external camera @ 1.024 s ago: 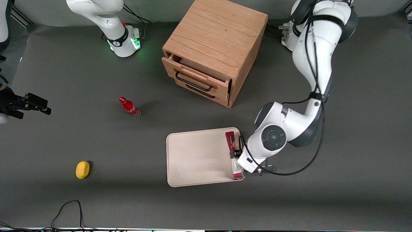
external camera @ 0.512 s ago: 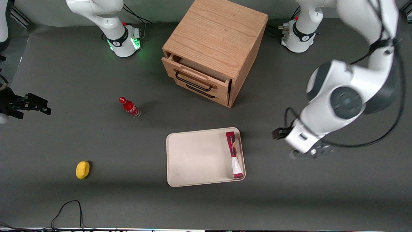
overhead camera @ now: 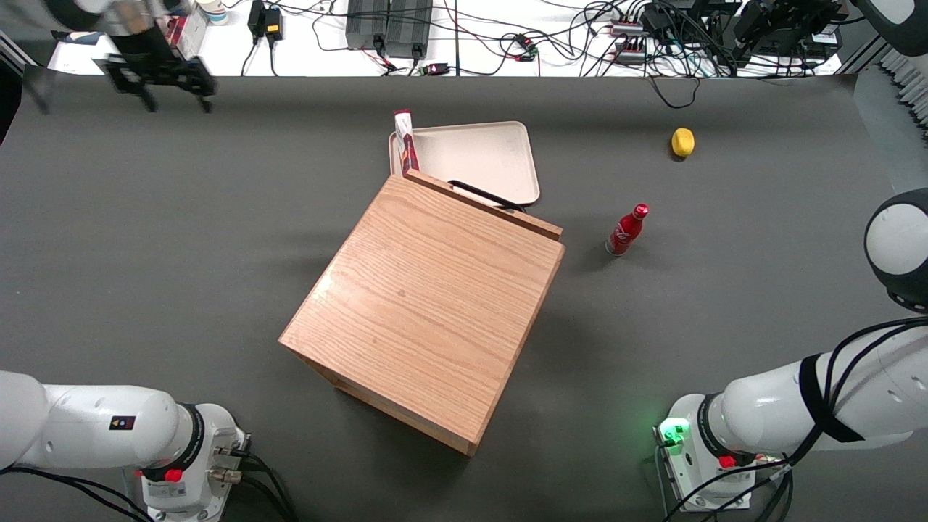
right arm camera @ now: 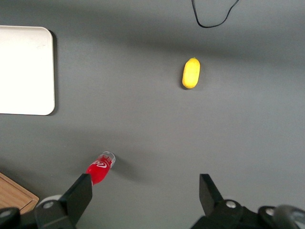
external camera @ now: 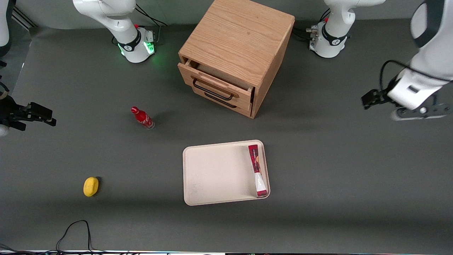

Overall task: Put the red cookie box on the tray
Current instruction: 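Open the left gripper and raise it away from the tray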

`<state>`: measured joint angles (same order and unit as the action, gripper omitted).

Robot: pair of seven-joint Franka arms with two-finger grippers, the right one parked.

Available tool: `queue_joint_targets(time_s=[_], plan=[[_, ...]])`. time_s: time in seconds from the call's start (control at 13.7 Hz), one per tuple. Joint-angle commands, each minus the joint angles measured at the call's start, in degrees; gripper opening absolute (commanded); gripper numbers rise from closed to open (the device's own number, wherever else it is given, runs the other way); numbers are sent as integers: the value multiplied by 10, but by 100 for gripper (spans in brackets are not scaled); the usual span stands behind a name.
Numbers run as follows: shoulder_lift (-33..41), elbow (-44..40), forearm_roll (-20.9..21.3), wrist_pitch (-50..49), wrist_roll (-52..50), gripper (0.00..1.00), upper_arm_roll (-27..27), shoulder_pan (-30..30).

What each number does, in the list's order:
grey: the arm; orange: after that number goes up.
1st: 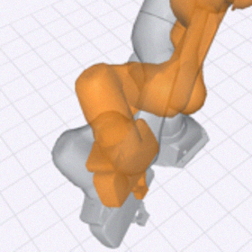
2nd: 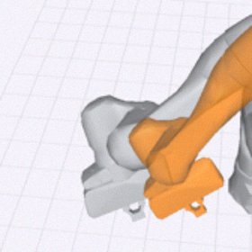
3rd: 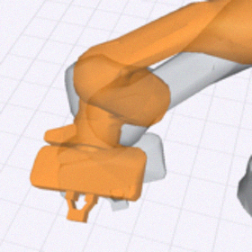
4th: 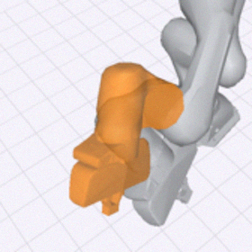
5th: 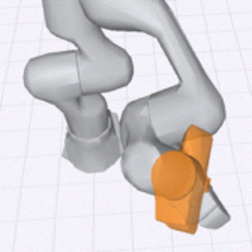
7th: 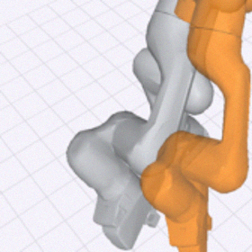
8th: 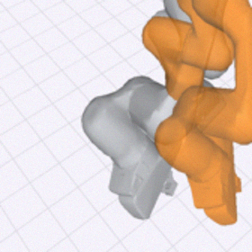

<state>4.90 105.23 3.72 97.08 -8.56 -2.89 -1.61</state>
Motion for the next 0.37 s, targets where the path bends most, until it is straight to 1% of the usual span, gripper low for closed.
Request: queue_joint_targets(time_s=[0.0, 0.29], plan=[[13, 3, 5, -11, 8, 100, 60, -56], [-14, -44, 7, -58, 6, 100, 60, -52]])
